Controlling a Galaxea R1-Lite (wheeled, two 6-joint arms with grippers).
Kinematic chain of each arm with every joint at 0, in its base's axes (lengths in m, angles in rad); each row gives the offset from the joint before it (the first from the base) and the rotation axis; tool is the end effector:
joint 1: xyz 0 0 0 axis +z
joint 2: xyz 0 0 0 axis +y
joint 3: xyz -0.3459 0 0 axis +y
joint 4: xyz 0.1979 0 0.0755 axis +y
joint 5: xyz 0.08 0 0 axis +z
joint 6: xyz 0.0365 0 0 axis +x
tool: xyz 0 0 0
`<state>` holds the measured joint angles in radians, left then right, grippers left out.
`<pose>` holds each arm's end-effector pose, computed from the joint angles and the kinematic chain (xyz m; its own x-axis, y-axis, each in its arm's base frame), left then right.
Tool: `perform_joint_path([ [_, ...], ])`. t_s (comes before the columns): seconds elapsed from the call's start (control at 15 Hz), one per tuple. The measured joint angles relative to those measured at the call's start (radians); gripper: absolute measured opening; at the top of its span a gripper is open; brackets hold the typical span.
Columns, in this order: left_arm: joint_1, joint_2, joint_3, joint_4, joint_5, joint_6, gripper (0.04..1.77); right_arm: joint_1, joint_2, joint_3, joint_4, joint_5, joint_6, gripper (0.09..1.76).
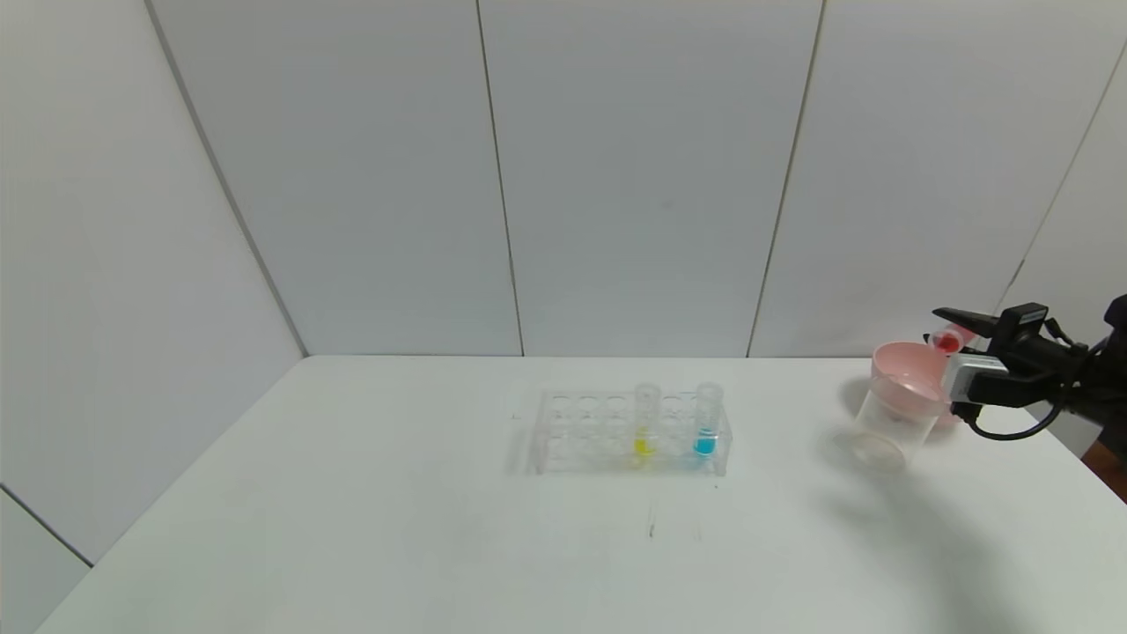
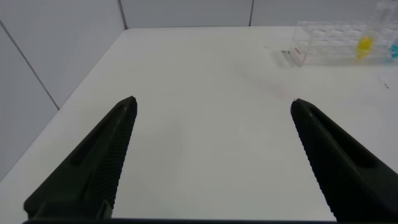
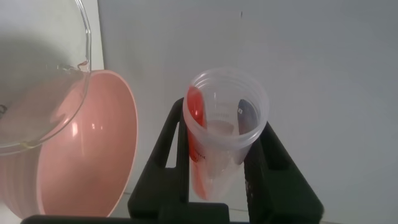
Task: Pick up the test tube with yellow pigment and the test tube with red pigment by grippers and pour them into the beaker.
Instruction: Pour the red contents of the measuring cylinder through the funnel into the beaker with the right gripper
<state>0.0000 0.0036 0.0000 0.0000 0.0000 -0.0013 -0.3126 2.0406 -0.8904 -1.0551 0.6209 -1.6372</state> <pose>-0.0312 0.0000 0.0756 1.0000 0.0000 -0.0036 0.0000 1.0000 -0.0013 0.4019 -0.1076 0.1482 0.9494 0.3046 -0.0772 -0.0702 -0.0340 -0.9970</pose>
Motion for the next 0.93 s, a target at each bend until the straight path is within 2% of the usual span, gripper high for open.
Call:
perform_joint_path([
  [0.93, 0.0, 0.0, 0.0, 0.0, 0.0, 0.0, 1.76, 0.0, 0.0, 0.004, 0.001, -0.001, -0.138, 0.56],
])
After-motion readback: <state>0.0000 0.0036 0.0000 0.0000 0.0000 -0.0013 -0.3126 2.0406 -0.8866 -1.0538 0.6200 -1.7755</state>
